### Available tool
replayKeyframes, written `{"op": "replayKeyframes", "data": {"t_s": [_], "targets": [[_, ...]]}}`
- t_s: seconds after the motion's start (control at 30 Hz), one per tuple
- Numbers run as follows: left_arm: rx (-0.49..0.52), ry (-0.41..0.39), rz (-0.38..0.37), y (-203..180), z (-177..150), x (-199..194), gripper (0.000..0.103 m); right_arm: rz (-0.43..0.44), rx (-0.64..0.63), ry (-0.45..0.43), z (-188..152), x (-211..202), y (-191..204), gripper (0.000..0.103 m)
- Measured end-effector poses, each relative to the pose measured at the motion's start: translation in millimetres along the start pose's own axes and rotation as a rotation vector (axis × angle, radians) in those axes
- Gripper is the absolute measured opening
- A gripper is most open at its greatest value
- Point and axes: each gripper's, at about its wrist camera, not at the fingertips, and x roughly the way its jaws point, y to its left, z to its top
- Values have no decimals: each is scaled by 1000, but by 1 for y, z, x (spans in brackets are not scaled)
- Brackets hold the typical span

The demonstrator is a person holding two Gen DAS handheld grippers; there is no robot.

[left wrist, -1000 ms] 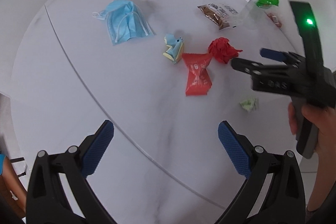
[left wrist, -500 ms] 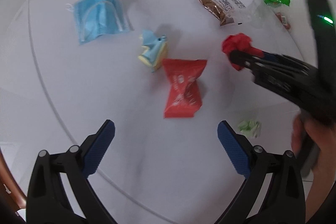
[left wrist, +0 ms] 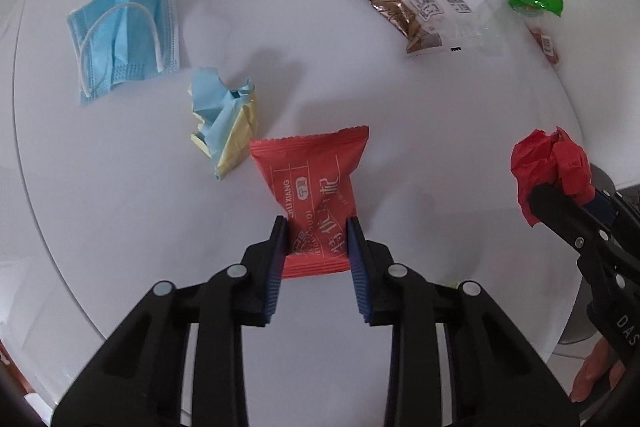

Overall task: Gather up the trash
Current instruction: 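Grasp the red snack packet with the left tool while the right tool grasps crumpled red paper, then carry the packet and red paper over the wastebasket and open both tools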

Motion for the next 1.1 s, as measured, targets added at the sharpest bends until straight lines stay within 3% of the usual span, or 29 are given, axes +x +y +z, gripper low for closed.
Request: {"op": "replayKeyframes", "data": {"t_s": [0.17,0.37,0.57,0.73,0.87,1.1], "targets": [[7,-24,-31,14,-11,-21,28,5,-15,4,-5,-5,19,45],[1,-98,-37,63,-43,-81,28,61,-44,-8,-17,-21,72,45],[-3,-173,98,158,-114,-147,28,176,-130,0,-44,-33,166,44],[-86,-133,209,253,-190,-183,28,279,-224,43,-70,-37,253,44],[-199,-99,242,314,-245,-196,28,347,-315,79,-87,-38,322,45],[-332,-64,260,385,-296,-188,28,373,-489,111,-105,-39,413,45]]}}
